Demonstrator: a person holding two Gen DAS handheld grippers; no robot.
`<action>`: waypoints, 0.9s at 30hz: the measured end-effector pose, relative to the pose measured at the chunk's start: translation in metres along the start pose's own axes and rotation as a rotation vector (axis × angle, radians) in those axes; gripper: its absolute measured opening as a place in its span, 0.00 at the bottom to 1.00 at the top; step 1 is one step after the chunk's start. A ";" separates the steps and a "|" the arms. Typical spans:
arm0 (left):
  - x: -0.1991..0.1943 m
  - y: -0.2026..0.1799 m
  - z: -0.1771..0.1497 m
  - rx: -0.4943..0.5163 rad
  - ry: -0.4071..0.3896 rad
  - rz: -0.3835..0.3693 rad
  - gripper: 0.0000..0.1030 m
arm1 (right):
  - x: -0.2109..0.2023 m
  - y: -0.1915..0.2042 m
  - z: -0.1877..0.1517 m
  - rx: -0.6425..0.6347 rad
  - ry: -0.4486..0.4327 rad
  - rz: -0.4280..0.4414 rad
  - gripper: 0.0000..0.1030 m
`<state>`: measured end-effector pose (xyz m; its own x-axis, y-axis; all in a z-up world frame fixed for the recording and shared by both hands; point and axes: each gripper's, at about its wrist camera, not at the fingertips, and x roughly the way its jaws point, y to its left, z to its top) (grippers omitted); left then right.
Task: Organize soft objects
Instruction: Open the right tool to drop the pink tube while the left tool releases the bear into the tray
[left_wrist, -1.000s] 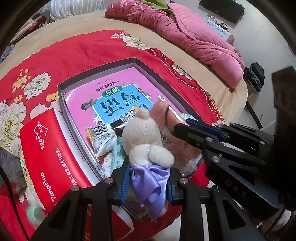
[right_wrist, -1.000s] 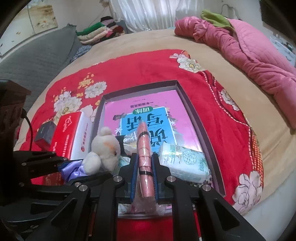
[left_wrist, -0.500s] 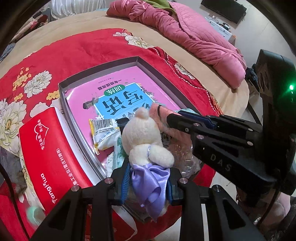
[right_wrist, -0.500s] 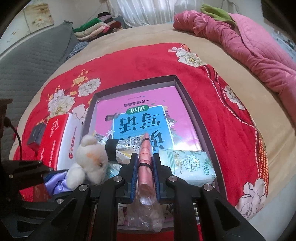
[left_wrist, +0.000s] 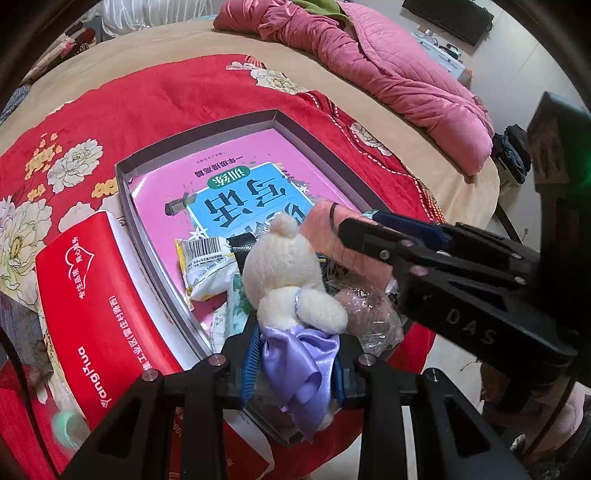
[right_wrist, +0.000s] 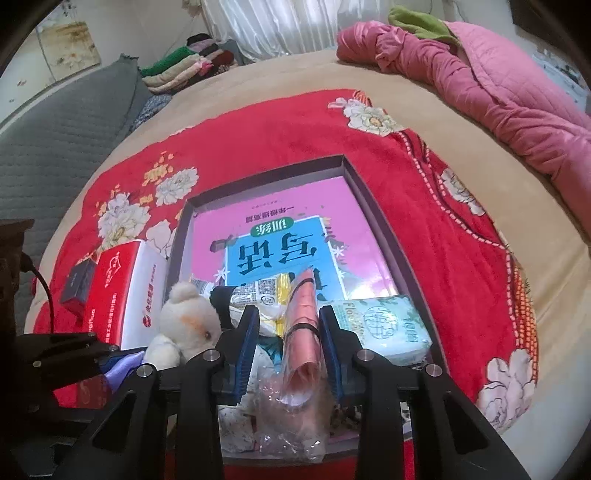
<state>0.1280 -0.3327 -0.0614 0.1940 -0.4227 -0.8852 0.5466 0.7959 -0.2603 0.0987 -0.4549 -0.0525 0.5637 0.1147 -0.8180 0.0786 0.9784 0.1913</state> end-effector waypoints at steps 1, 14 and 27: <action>0.001 0.000 0.000 0.000 0.002 0.002 0.31 | -0.003 -0.001 0.000 0.002 -0.005 -0.006 0.34; 0.003 -0.002 0.002 -0.006 0.007 0.021 0.32 | -0.024 -0.011 -0.002 0.039 -0.037 -0.041 0.42; 0.003 -0.002 0.003 -0.011 0.015 0.020 0.38 | -0.028 -0.013 -0.004 0.059 -0.043 -0.054 0.43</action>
<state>0.1303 -0.3371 -0.0627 0.1925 -0.3999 -0.8961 0.5338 0.8089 -0.2463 0.0790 -0.4705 -0.0341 0.5923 0.0532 -0.8039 0.1574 0.9710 0.1802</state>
